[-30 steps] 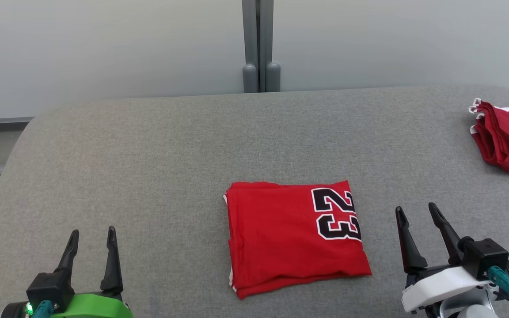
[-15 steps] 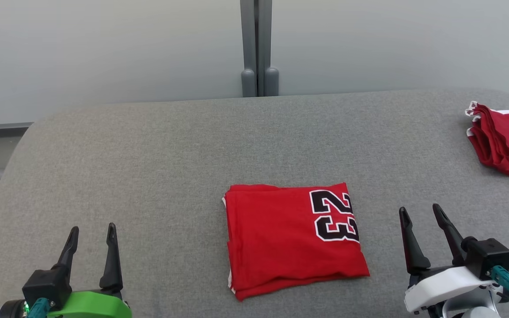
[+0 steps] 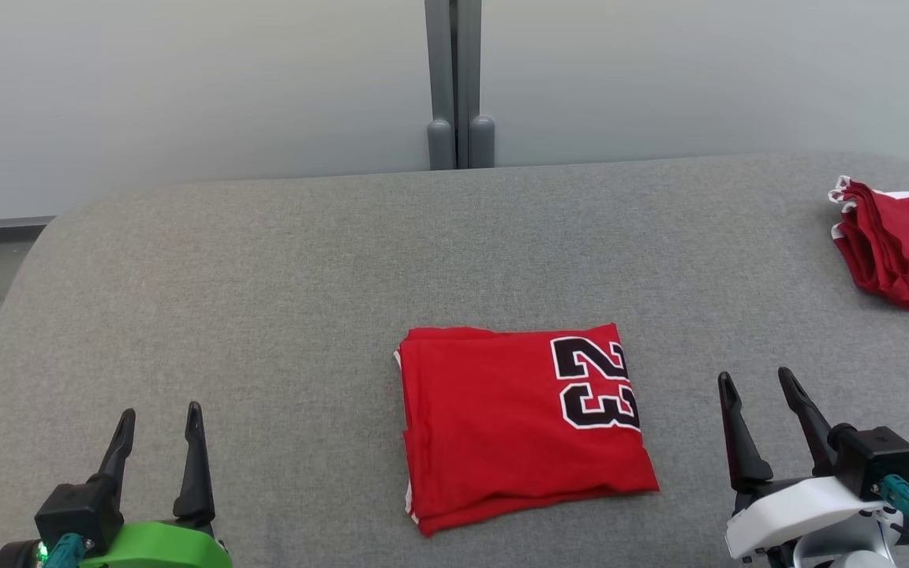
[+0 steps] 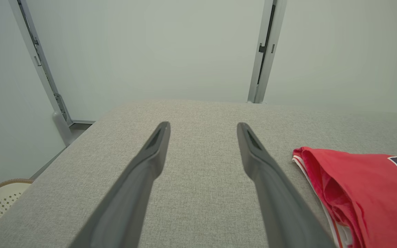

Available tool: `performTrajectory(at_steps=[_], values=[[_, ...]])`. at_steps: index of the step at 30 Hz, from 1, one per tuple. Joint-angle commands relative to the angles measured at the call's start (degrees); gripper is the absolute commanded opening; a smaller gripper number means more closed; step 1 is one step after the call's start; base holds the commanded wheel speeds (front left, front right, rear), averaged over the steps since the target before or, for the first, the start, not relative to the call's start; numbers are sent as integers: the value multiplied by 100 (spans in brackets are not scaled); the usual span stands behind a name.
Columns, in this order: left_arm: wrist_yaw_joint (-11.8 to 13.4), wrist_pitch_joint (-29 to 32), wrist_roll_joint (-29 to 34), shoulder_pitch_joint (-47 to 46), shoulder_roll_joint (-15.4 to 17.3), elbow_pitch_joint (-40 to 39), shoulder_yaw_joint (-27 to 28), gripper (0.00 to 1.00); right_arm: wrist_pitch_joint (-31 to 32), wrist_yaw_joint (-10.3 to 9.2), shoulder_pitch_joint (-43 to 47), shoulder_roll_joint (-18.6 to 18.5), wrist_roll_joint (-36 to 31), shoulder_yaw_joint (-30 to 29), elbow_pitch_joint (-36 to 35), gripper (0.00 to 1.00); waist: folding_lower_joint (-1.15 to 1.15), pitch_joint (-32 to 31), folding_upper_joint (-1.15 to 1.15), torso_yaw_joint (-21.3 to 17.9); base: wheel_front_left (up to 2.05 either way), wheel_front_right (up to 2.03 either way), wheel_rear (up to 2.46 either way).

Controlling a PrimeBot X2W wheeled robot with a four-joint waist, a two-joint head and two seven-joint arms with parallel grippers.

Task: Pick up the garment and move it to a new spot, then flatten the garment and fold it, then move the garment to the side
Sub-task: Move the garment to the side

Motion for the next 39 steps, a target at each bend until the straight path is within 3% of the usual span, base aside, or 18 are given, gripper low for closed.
performTrajectory(at_steps=[1,26,39], values=[[17,-14,-8,39,50,5,1,100,25,2,55,2,-8,-7,-28,100,0,6,0,0,0,0,0],[96,-107,-51,-27,104,86,-103,100,26,2,-399,-113,64,193,230,100,0,56,0,16,0,0,0],[50,-162,-22,-322,41,226,-285,100,464,2,-1483,-179,70,815,1517,100,0,407,0,293,0,0,0]])
